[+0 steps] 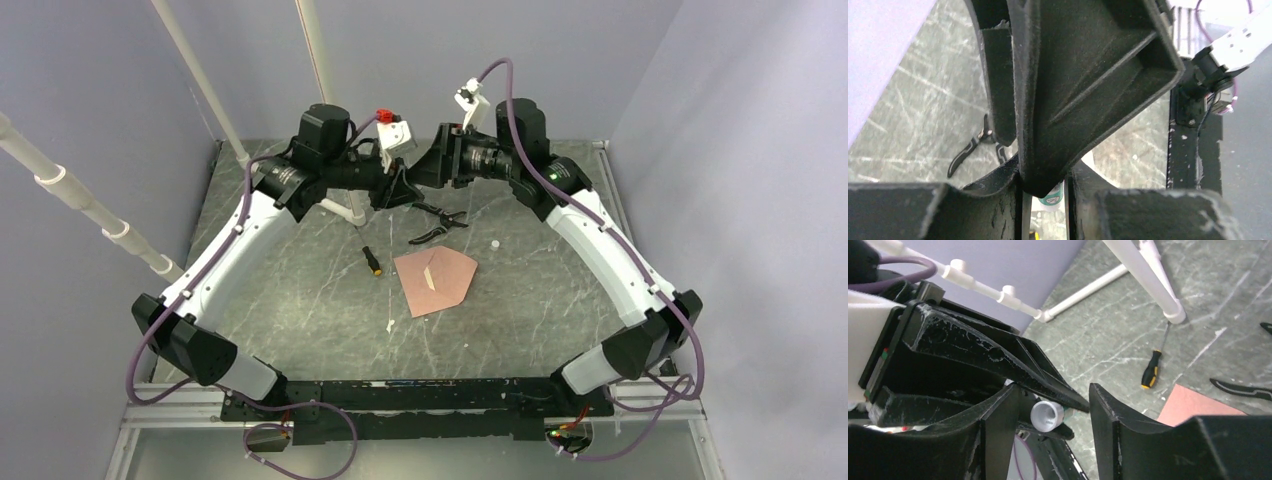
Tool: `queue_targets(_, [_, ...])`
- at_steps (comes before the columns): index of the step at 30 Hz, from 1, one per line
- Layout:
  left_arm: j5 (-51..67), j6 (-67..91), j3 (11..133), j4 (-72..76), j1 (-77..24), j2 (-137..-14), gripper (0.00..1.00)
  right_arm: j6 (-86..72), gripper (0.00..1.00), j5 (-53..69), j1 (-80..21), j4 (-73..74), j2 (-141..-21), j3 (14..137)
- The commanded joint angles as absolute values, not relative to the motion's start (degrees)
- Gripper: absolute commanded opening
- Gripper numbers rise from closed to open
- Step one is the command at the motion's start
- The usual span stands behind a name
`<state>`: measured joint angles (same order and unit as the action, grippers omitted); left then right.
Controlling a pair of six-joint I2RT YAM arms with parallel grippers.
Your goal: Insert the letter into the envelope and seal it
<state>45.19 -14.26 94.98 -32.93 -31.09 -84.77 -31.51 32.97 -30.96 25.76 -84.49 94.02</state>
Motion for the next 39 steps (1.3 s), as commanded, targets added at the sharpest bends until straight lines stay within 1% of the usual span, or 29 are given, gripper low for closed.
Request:
queue_targets(1, [37.83,-22.88,98.24,-36.93,-31.37,-84.9,0.02,-32.23,0.53,27.9,-31.94,34.66,-86.5,98.98])
queue_targets(4, [33.1,-24.49,97.76,-37.45,-31.38,-84.97,0.03,-31.14,0.52,25.46,-32.29,38.15,-87.52,101.05])
queue_targets(10, [28.87,-25.88,97.49,-37.66,-31.68,-84.63,0.02,-30.84,0.51,24.23,-32.8,40.93,-90.36,103.24])
queue_targets(13, [26.02,-27.6,98.77,-38.84,-32.07,-85.07,0.02,-31.25,0.53,22.99,-33.2,40.65,-90.55,102.49])
queue_targets(15, [26.63,-27.85,99.17,-38.87,-32.08,-85.0,0.02,-31.85,0.53,22.68,-33.3,39.35,-90.53,101.31])
queue_targets(21, [28.55,-27.91,98.28,-38.21,-32.58,-84.33,0.03,-35.25,0.45,23.06,-33.94,34.52,-91.78,100.6])
queue_targets(23, [27.18,-27.99,98.06,-37.41,-32.8,-84.29,0.02,-36.61,0.4,23.61,-34.22,36.55,-93.35,103.19])
queue_targets(25, [24.58,-27.85,97.41,-35.74,-33.17,-84.22,0.02,-36.93,0.37,24.09,-34.41,39.92,-95.1,106.22])
queue_targets(30, [21.89,-28.14,95.08,-32.24,-33.91,-83.67,0.02,-38.89,0.36,25.6,-34.45,39.51,-95.77,105.57])
queue_targets(31, [21.55,-28.05,95.06,-32.1,-33.99,-83.74,0.02,-39.19,0.34,25.92,-34.45,39.61,-96.1,105.6])
queue_targets(32, [21.35,-28.04,95.09,-32.15,-34.01,-83.71,0.02,-39.37,0.3,25.93,-34.45,39.71,-96.26,105.68])
queue_targets(34, [20.43,-27.45,95.1,-31.92,-34.01,-83.63,0.03,-39.71,0.16,25.12,-34.45,39.73,-95.94,105.44])
queue_targets(35, [19.87,-26.98,95.14,-31.95,-34.01,-83.59,0.03,-39.59,0.1,24.42,-34.45,39.8,-95.64,105.28])
queue_targets(36, [19.2,-26.39,95.22,-32.28,-34.01,-83.67,0.07,-39.56,0.07,23.64,-34.38,39.88,-95.21,105.28])
queue_targets(38, [18.12,-25.17,95.44,-33.33,-34.01,-83.92,0.16,-39.4,0.0,22.87,-34.15,40.22,-94.5,105.47])
queue_targets(39, [17.59,-24.62,95.38,-33.84,-34.01,-83.93,0.22,-39.45,0.0,22.65,-33.97,40.39,-94.15,105.55])
